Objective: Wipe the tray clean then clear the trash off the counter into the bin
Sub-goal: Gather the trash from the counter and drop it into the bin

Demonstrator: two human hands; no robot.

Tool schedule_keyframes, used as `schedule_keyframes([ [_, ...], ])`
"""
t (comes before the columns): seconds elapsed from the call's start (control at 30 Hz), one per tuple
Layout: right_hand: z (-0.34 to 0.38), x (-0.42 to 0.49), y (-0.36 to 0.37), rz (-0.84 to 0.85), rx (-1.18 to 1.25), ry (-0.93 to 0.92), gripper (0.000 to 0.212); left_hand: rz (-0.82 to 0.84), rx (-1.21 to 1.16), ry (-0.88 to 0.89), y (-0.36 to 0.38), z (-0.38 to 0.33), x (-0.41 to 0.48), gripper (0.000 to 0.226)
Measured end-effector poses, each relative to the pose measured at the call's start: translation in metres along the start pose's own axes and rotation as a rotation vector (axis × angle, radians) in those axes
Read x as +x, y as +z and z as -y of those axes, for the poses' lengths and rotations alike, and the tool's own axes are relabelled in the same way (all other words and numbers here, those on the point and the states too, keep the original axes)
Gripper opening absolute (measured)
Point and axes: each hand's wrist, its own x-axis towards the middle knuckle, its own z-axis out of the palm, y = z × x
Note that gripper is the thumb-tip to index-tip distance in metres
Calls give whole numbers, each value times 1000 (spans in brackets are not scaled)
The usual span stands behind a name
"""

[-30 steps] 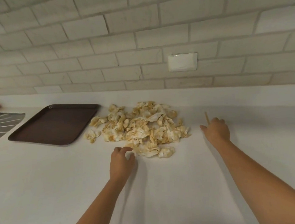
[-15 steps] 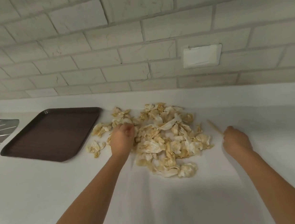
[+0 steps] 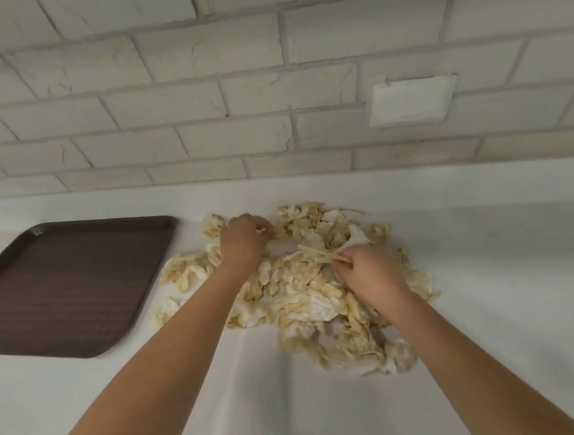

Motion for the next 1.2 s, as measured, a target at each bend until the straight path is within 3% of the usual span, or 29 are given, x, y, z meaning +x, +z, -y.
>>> schedule_keyframes([
  [0.1, 11, 33, 13, 124, -140, 136, 29, -161, -425, -30, -35, -3, -2, 7],
  [0.27, 25, 52, 25, 212, -267, 263, 27, -320, -795, -54, -102, 5, -3, 16],
  [0.37, 27, 52, 26, 203, -322, 288, 17, -193, -475, -93, -117, 29, -10, 11],
  [0.47, 28, 52, 22, 225, -320, 317, 11, 112, -48, -185, -98, 57, -20, 22],
  [0.57, 20, 51, 17, 213, -214, 333, 14, 343, 142, -260, -59, 76, -37, 32],
  [0.67, 12, 45, 9, 207, -83, 294, 18, 317, 100, -280, -31, 85, -46, 29],
  [0.73, 11, 41, 8, 170, -29, 175, 18, 300, 128, -285, -25, 86, -44, 23],
  [0.93, 35, 43, 18, 286, -120, -104, 26, 323, 71, -367, -24, 84, -37, 19],
  [1.0, 42, 48, 20, 317, -191, -126, 16, 301, 45, -386, -25, 81, -37, 30],
  [1.07, 47, 50, 19, 351, -233, -131, 20, 287, 29, -398, -24, 79, -36, 34],
  [1.2, 44, 49, 10, 404, -228, -139, 26, 281, 67, -345, -27, 79, -40, 14],
])
